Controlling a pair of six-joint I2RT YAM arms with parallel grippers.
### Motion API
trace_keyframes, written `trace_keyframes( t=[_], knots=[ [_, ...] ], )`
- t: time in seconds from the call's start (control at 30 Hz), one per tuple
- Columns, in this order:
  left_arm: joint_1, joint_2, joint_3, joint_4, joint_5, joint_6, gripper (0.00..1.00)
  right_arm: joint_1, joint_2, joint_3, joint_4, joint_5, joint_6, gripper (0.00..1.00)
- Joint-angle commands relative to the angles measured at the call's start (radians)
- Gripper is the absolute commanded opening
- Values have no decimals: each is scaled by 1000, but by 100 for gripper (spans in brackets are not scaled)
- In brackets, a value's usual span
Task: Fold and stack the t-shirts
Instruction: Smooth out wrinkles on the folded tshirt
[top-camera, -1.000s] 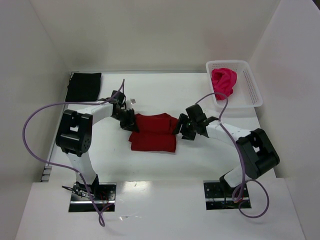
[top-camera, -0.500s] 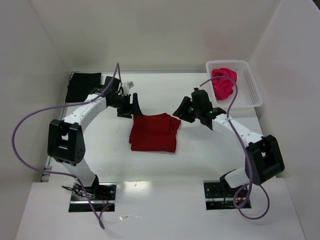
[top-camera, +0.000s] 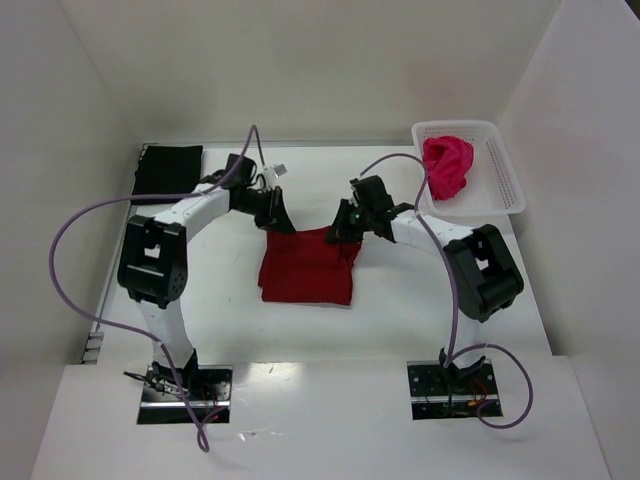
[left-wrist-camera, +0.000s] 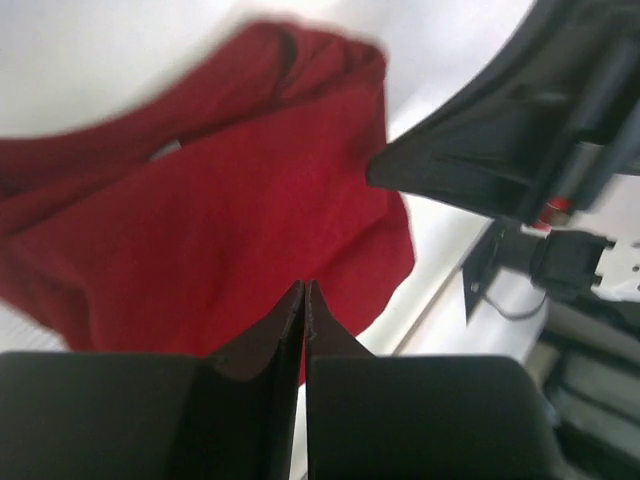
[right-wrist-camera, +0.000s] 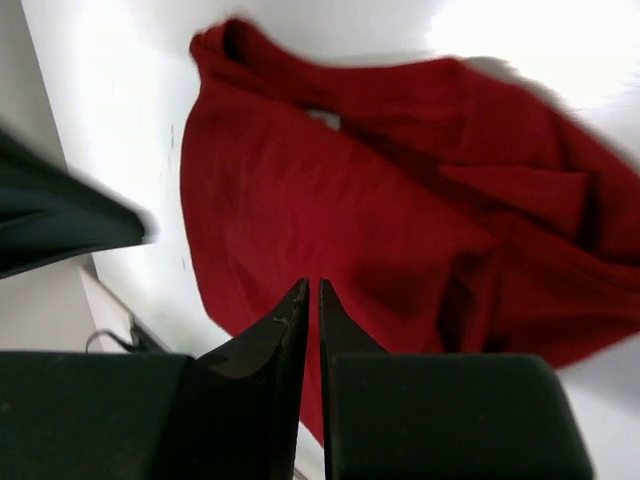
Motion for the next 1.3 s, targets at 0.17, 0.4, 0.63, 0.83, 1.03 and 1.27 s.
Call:
trace_keyframes(
  t=[0.17, 0.4, 0.63, 0.83, 1.03, 1.27],
  knots=[
    [-39, 109, 5, -38, 85, 97, 7, 24, 81, 63, 19, -123, -72, 12],
    [-39, 110, -44, -48, -243, 39, 7, 33, 142, 69, -111, 142, -104, 12],
    [-80, 121, -53, -57, -473, 0, 4, 20, 54, 41, -196, 346, -104, 14],
    [-120, 132, -44, -77, -622, -20, 3, -34, 7, 41, -245, 395, -115, 19],
    [-120, 121, -44, -77, -622, -29, 2, -54, -70, 73, -245, 305, -79, 20],
    [-120, 121, -44, -77, -613, -29, 2, -45, -142, 85, -144, 58, -1, 21]
  ],
)
